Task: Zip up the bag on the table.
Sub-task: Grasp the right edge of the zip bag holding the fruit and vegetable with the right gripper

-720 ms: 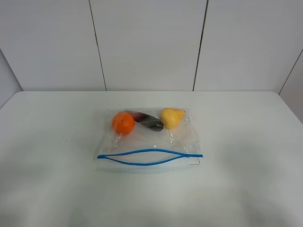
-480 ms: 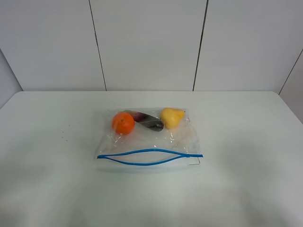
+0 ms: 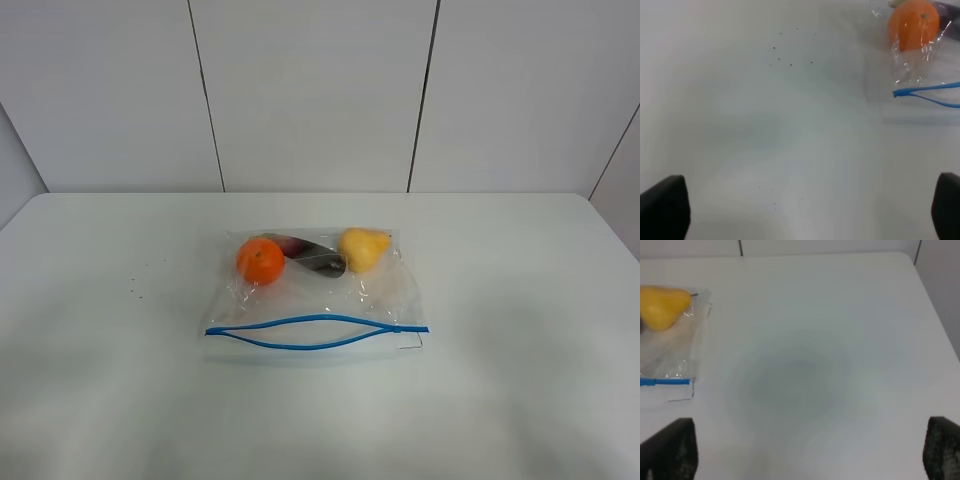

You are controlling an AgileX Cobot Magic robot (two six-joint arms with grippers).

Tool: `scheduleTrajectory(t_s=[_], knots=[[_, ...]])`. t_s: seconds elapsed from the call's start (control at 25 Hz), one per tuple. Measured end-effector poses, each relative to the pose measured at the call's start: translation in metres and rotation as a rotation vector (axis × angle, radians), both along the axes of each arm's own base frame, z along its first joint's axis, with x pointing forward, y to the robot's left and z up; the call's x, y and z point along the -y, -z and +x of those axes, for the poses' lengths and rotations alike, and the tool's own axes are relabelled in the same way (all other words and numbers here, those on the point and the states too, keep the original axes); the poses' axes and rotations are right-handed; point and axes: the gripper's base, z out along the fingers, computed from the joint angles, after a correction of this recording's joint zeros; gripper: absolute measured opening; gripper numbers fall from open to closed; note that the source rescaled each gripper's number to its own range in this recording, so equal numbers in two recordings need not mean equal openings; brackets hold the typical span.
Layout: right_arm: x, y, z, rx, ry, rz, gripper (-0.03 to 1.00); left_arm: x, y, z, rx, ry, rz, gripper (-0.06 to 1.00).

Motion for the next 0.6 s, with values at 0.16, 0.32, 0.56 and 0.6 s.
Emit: scheduleTrajectory(t_s=[0.16,0.32,0.56,0.6], knots=[[-0.001,-0.002,0.004,-0.042,-0.009,0.007,1.00,0.000,0.000,0.000,0.000,0.000,0.000,1.00],[-0.002,-0.014,0.020,-0.125,-0.023,0.010,1.00,0.000,0.000,0.000,0.000,0.000,0.000,1.00],[-0.008,-0.022,0.063,-0.282,-0.060,0.103,1.00,0.000,0.000,0.000,0.000,0.000,0.000,1.00],[-0.010,-0.021,0.070,-0.301,-0.067,0.126,1.00,0.000,0.000,0.000,0.000,0.000,0.000,1.00]])
